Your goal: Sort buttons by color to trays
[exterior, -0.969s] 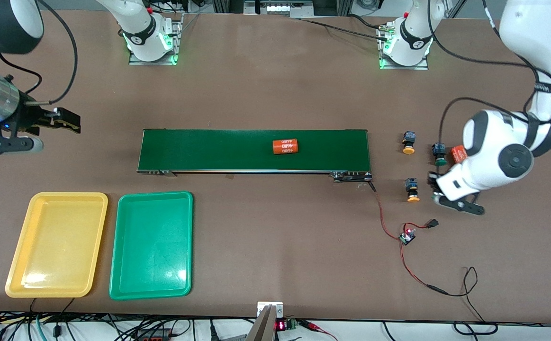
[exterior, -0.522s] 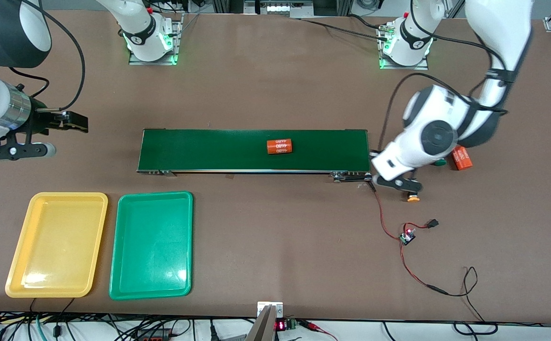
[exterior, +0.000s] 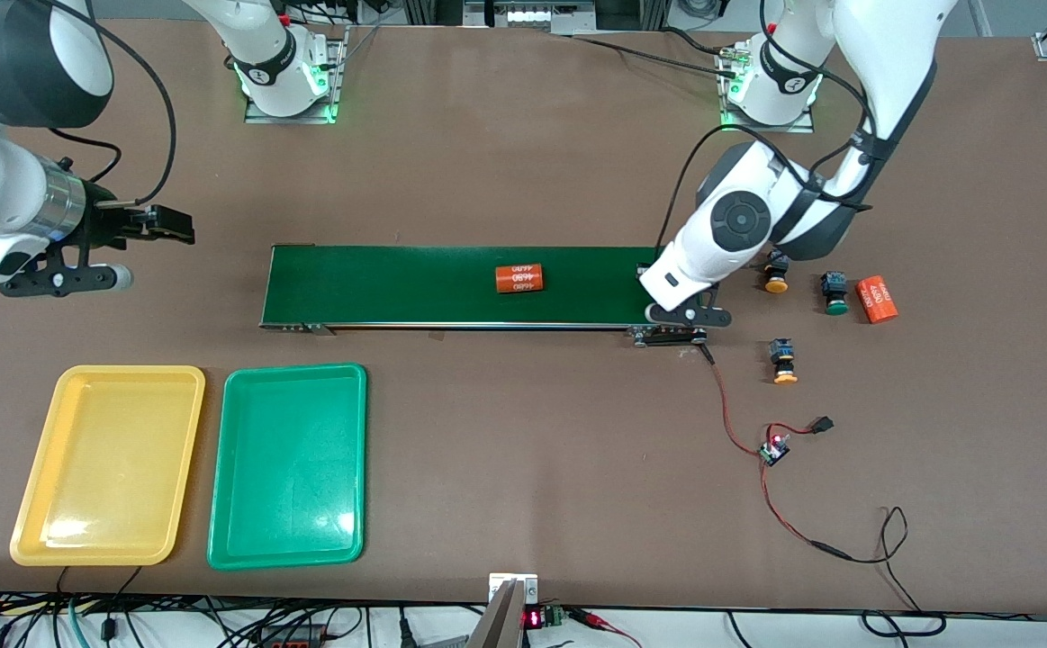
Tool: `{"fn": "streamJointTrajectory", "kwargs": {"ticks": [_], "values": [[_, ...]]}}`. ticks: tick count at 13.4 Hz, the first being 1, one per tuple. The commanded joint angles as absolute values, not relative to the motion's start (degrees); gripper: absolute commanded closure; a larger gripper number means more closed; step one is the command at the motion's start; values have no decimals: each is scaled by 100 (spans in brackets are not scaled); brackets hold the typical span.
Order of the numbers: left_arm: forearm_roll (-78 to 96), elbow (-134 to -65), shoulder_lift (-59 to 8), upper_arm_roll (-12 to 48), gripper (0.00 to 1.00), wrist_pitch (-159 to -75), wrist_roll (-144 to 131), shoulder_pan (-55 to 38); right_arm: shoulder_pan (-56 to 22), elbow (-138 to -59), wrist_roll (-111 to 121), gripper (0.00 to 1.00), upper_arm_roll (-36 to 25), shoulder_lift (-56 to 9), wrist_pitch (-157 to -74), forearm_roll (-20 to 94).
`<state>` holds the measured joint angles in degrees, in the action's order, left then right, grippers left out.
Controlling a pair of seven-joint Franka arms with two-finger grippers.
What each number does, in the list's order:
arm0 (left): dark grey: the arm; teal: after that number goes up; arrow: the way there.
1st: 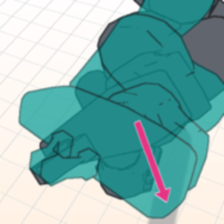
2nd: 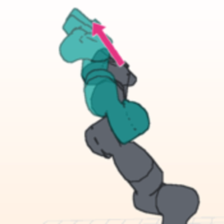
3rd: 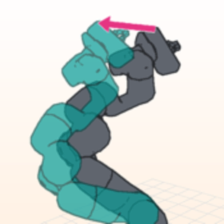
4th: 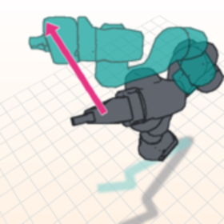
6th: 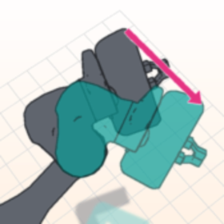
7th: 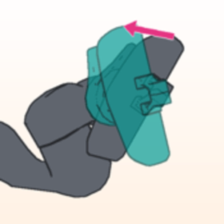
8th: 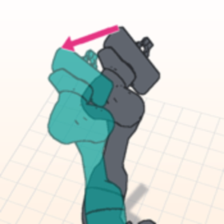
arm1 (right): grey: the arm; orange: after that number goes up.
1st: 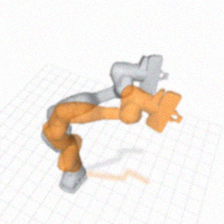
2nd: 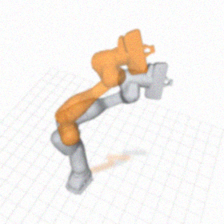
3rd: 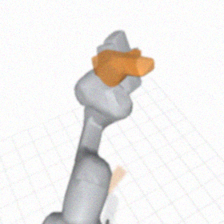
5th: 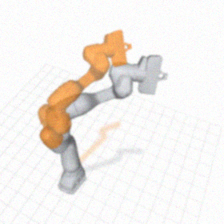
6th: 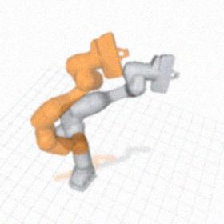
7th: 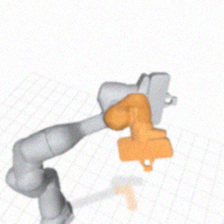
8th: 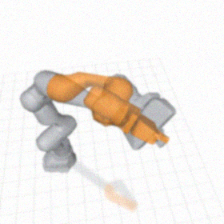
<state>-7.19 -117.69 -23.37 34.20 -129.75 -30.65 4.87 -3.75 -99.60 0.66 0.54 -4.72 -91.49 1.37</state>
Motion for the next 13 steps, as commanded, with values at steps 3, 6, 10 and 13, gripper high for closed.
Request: {"fn": "streamJointTrajectory", "kwargs": {"ticks": [3, 6, 10, 13], "values": [[-633, -12059, -2329, 3498, 83, -13465, -3217, 457, -465, -12177, -316, 0, 88, 964, -10394, 422], [-633, -11998, -2294, 3498, 0, -13378, -3199, 501, -912, -12779, -735, 0, 141, 1266, -10933, 431], [-642, -11298, -2066, 3454, 0, -12276, -3138, 571, -1747, -12876, -1738, 0, 141, 1099, -11398, 422], [-721, -10294, -2074, 3122, 0, -10350, -3076, 563, -2144, -12885, -2135, 0, 141, 888, -11723, 413]]}}
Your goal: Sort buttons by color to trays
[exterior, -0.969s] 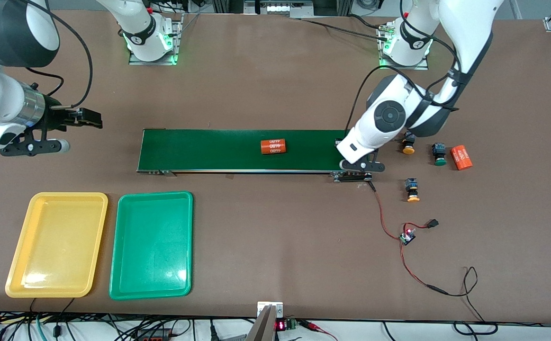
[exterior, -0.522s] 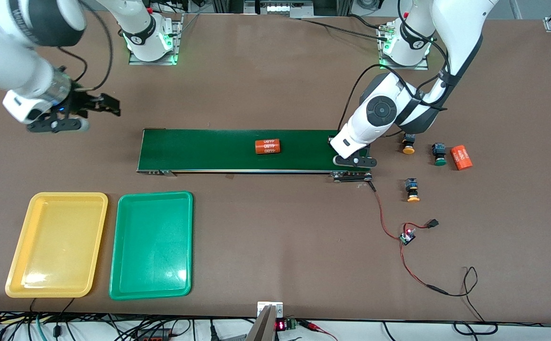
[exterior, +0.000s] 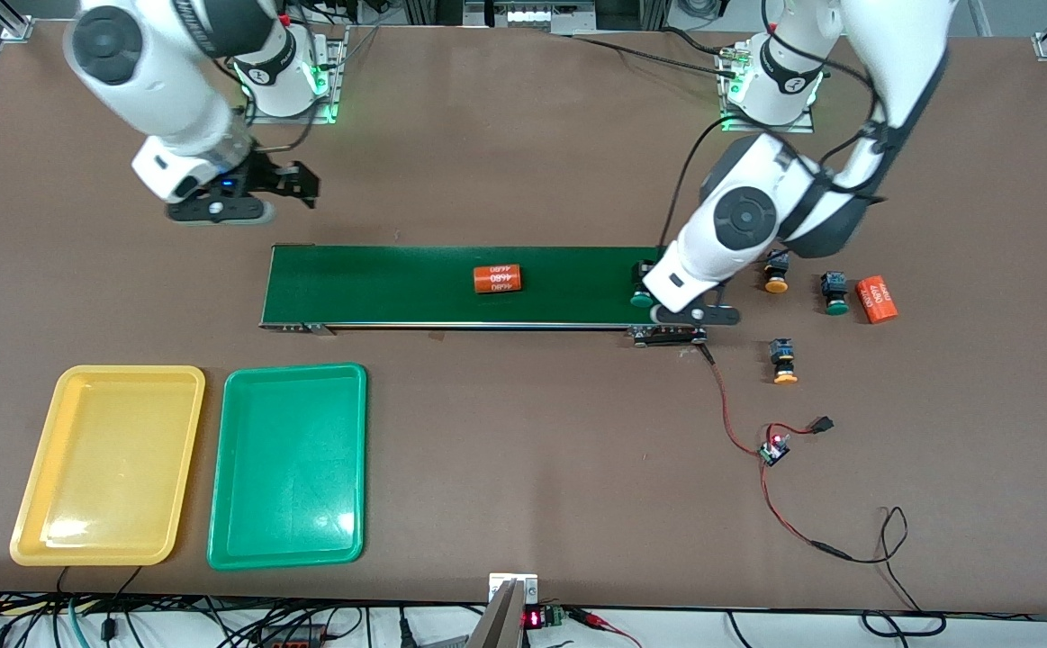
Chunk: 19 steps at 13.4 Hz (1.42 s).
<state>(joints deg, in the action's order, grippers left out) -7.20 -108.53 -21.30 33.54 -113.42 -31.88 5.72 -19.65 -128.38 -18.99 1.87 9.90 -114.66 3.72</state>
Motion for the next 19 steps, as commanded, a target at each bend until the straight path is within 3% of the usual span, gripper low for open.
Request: {"fn": "streamJointTrajectory", "kwargs": {"ticks": [1, 6, 9, 14, 17, 19], "values": [[-738, -10231, -2074, 2850, 0, -10092, -3067, 571, -2232, -12876, -2292, 0, 141, 853, -11846, 422], [-738, -10265, -2065, 1410, 0, -9703, -1166, 606, -2496, -12824, -2664, 0, 141, 625, -12085, 413], [-747, -10502, -2162, 881, 0, -9825, -686, 624, -2505, -12806, -2663, 0, 141, 589, -12120, 413], [-747, -11599, -2215, 309, 0, -11439, 111, 694, -2707, -12806, -2689, 0, 141, 484, -12261, 404], [-747, -12468, -2215, 299, 5, -12450, 167, 756, -2698, -12797, -2724, 0, 141, 466, -12313, 430], [-747, -12630, -2215, 290, 6, -12770, 167, 799, -2707, -12788, -2725, 0, 141, 422, -12349, 431]]}}
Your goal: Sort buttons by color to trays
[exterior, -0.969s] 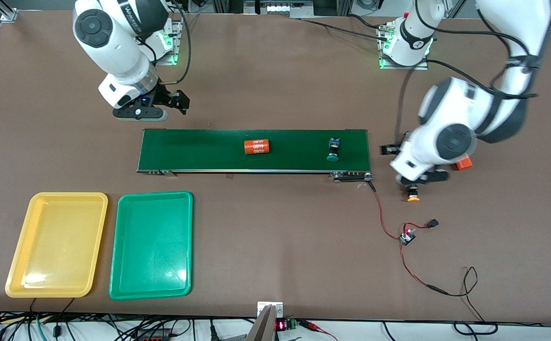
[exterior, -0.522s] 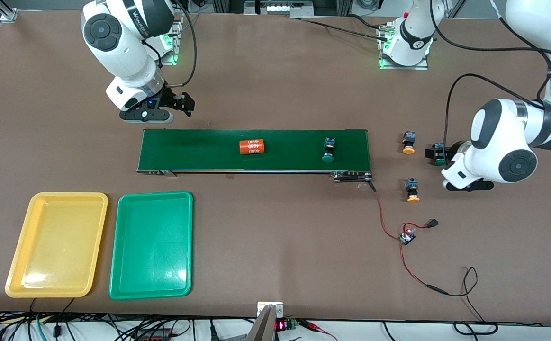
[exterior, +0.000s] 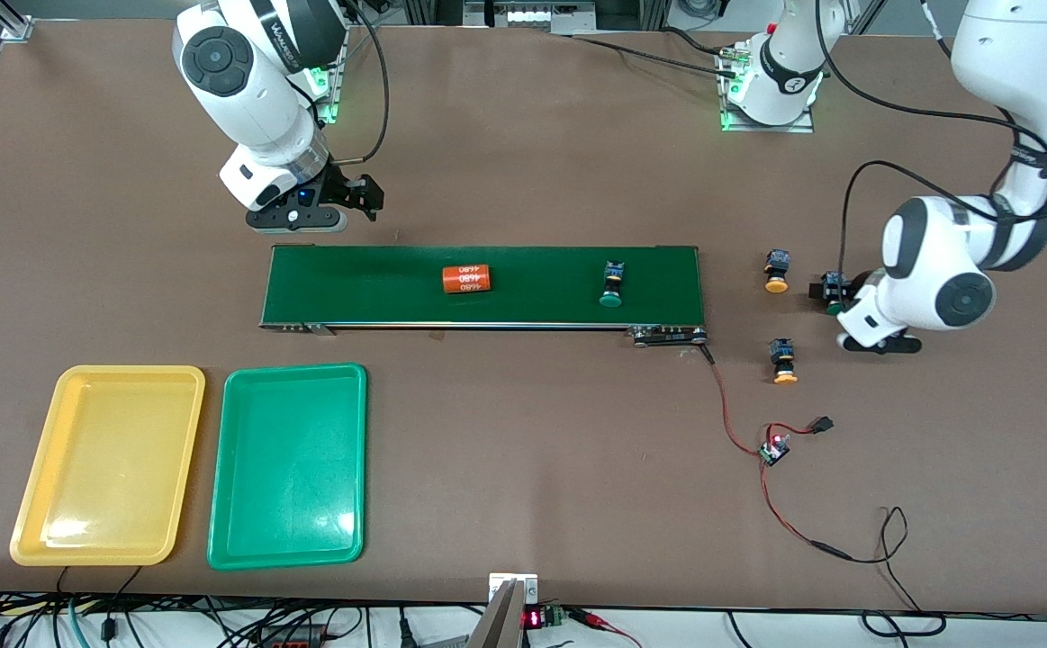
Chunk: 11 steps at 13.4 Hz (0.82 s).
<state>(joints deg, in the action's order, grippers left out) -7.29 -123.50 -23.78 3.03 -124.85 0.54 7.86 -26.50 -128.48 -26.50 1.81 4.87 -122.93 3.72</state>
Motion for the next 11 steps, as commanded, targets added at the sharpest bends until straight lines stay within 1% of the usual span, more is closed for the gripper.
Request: {"fn": "streamJointTrajectory", "kwargs": {"ticks": [1, 2, 4, 5, 6, 7, 9, 10, 11], "values": [[-747, -12630, -2215, 290, 7, -12771, 176, 800, -2716, -12788, -2725, 0, 141, 404, -12349, 431], [-747, -12630, -2224, 281, 7, -12771, 176, 800, -2716, -12788, -2725, 0, 141, 396, -12357, 431], [-747, -12639, -2320, 281, 12, -12771, 167, 809, -2725, -12788, -2725, 0, 141, 361, -12558, 431], [-747, -12639, -2390, 273, 15, -12771, 167, 809, -2812, -12779, -2725, 6, 141, 308, -12655, 431], [-747, -12656, -2391, 264, 20, -12762, 167, 809, -2821, -12779, -2733, 8, 141, 308, -12656, 431], [-747, -12674, -2391, 264, 25, -12762, 167, 809, -2821, -12779, -2733, 7, 141, 308, -12639, 431], [-747, -12674, -2460, 255, 30, -12762, 167, 809, -2830, -12779, -2733, 7, 141, 308, -12647, 431], [-747, -12665, -2461, 255, 40, -12744, 167, 809, -2821, -12779, -2733, 5, 141, 308, -12639, 431], [-747, -12622, -2409, 229, 53, -12718, 184, 817, -2821, -12779, -2733, 5, 141, 308, -12630, 431]]}}
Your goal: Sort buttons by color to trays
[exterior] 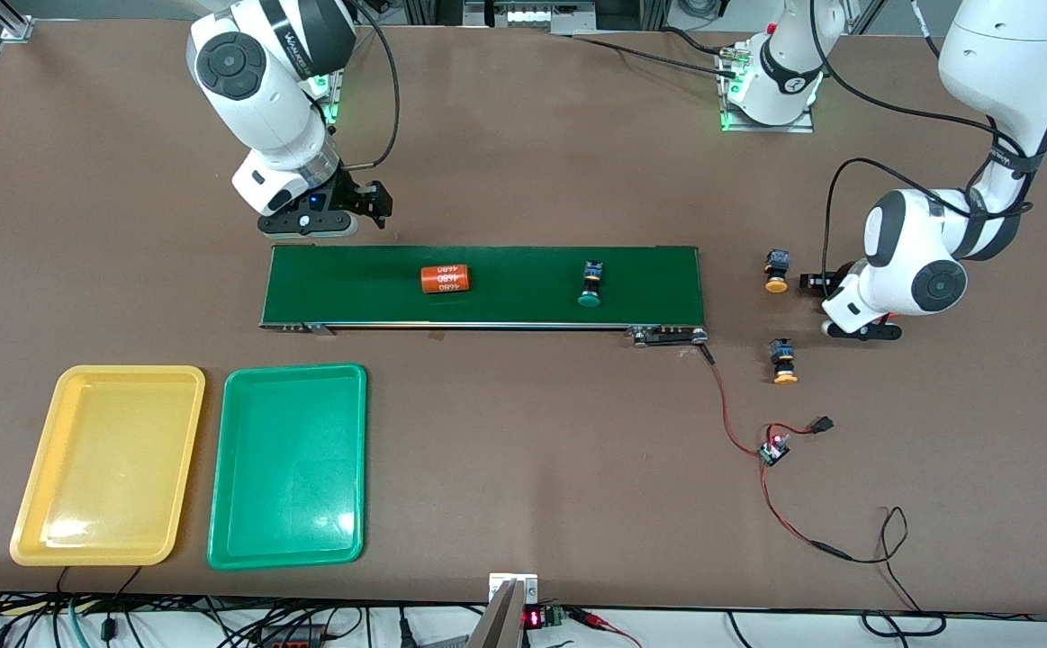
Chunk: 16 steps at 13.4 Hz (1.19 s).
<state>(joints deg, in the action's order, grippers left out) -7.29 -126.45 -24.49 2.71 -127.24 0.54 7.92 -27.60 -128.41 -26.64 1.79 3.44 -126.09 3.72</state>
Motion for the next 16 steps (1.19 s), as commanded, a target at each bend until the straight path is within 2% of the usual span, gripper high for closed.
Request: {"fn": "streamJointTrajectory", "kwargs": {"ticks": [1, 4, 6, 9, 11, 13, 16], "values": [[-747, -12551, -2373, 176, 58, -12666, 219, 809, -2821, -12771, -2733, 2, 141, 308, -12621, 431], [-729, -11877, -2276, 219, 66, -11676, 193, 721, -2821, -12753, -2733, 1, 141, 308, -12604, 431], [-651, -11245, -2224, 394, 66, -10911, 158, 677, -2821, -12753, -2742, 0, 141, 316, -12595, 431], [-642, -10574, -2232, 1297, 67, -10170, 115, 642, -2821, -12753, -2733, 0, 141, 316, -12595, 431], [-354, -10582, -2398, 1887, 70, -10291, -532, 458, -2821, -12753, -2733, 0, 141, 316, -12595, 431], [-10, -10652, -2478, 2187, 70, -10869, -1235, 238, -2821, -12753, -2733, 0, 141, 316, -12595, 431], [35, -10678, -2627, 2443, 70, -11240, -1766, -69, -2821, -12744, -2733, 0, 141, 325, -12595, 431]]}}
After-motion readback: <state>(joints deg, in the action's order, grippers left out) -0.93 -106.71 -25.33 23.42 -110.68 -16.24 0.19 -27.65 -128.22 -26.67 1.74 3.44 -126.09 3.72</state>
